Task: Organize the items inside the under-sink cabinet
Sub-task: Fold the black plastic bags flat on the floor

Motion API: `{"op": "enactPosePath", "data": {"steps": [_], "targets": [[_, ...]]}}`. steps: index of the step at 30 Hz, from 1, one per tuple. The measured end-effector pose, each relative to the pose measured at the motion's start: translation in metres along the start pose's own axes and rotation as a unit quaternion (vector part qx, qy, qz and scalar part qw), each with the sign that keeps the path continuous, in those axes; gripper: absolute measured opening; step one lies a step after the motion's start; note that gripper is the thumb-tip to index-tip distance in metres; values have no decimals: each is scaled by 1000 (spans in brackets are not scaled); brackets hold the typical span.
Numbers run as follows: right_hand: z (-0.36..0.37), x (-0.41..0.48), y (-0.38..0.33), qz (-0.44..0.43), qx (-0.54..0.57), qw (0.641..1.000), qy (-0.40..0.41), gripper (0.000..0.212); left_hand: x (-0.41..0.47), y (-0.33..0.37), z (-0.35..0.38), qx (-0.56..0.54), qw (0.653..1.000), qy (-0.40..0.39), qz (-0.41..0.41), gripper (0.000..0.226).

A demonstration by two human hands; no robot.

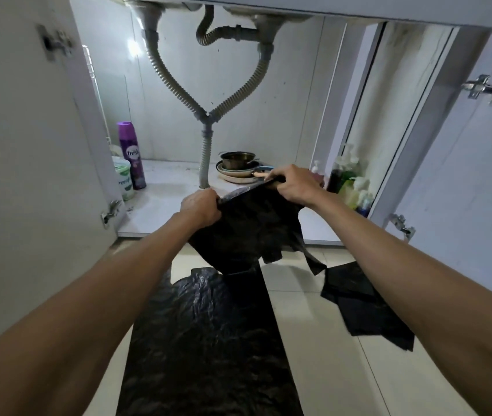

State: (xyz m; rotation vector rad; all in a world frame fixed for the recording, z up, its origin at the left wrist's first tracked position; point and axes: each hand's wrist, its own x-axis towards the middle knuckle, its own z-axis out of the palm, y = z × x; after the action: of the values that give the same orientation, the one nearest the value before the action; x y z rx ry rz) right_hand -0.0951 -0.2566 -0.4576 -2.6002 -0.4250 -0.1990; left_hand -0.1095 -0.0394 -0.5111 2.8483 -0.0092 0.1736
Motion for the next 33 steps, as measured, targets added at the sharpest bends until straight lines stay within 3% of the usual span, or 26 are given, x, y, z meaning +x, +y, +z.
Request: {"op": "enactPosePath", "data": {"steps": [2, 5, 9, 12, 14, 16, 19, 23, 25, 29, 33], "targets": [[6, 6, -7, -5, 4, 999, -34, 21, 2, -18, -4, -27, 1000, 12, -10, 18], [18, 14, -11, -18, -70, 993, -90, 29, 3, -37, -13, 14, 999, -32, 21, 25], [39, 21, -23, 21, -46, 986, -156, 70, -8, -64, -18, 97, 992, 2, 83, 23], [57, 31, -33, 26, -128, 967, -220, 86, -16, -87, -19, 172, 978, -11, 118, 55], [69, 36, -39, 16, -200, 952, -231, 76, -17, -99, -16, 261, 955, -67, 126, 73], [85, 41, -40, 5, -237, 951, -197, 55, -14, -108, -8, 341, 928, -88, 124, 68], [108, 45, -39, -23, -263, 961, -83, 13, -5, -116, 3, 391, 914, -48, 97, 41], [118, 64, -30, -50, -273, 958, 77, 19, 18, -120, -8, 372, 924, 60, 65, 25], [116, 75, -25, -54, -266, 954, 129, 19, 32, -120, -20, 341, 931, 116, 55, 28], [107, 84, -20, -61, -214, 955, 195, 17, 60, -114, -45, 284, 938, 193, 53, 38], [93, 74, -18, -73, -199, 949, 233, 22, 59, -102, -54, 276, 934, 219, 54, 42]]}}
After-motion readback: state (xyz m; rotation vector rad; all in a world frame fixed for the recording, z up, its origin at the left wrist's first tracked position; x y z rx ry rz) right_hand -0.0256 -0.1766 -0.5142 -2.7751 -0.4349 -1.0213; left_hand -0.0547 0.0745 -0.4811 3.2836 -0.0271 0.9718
